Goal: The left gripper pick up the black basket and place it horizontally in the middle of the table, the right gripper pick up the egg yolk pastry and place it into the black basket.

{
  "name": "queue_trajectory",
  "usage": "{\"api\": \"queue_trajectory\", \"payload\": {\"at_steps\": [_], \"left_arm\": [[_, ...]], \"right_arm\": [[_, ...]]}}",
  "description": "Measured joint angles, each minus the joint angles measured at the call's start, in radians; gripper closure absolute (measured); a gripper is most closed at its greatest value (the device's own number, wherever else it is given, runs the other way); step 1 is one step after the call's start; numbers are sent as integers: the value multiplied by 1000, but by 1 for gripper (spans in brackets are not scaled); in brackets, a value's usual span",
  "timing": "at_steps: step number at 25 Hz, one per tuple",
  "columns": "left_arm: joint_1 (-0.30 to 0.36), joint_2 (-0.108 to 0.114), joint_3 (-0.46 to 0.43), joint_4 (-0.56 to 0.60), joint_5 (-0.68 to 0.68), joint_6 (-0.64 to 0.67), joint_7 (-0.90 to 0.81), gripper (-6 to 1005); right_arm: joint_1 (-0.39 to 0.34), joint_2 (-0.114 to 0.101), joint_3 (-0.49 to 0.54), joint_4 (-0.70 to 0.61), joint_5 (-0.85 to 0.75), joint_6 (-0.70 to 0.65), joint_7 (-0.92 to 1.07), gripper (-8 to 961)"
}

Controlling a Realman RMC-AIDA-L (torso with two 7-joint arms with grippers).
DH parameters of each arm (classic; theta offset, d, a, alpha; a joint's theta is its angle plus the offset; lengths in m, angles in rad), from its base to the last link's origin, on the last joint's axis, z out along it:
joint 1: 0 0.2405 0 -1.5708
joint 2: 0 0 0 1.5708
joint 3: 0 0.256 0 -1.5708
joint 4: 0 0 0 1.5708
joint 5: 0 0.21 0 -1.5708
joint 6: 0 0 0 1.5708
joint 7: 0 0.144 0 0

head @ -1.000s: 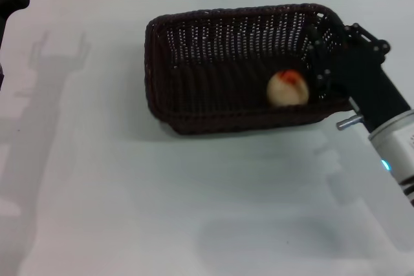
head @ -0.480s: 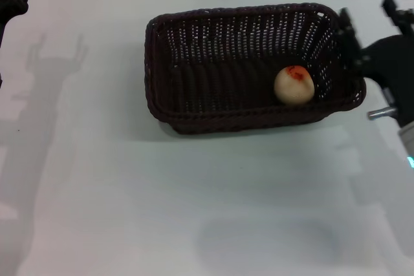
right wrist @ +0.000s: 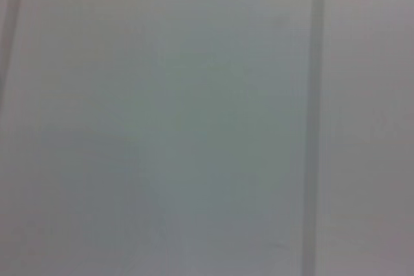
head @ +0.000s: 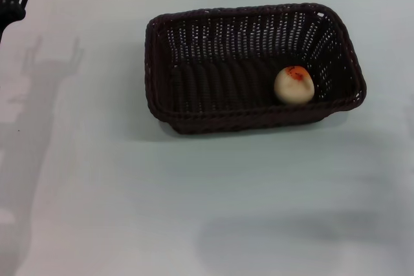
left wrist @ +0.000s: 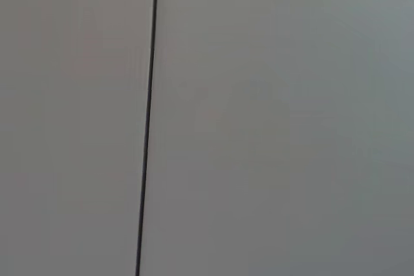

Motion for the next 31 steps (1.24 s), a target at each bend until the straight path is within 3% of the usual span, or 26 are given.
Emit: {"api": "queue_trajectory", "payload": {"at_steps": [4, 9, 31], "left_arm": [[15, -1, 7, 1, 0, 3, -1, 215], [44, -3, 22, 18, -1, 6, -1, 215], [71, -5, 50, 74, -7, 42, -1, 215]], "right_arm": [[-22, 0, 6, 107, 40, 21, 95, 298], [-31, 0, 11, 148, 42, 26, 100, 299], [-2, -5, 5, 175, 42, 26, 100, 299]]}}
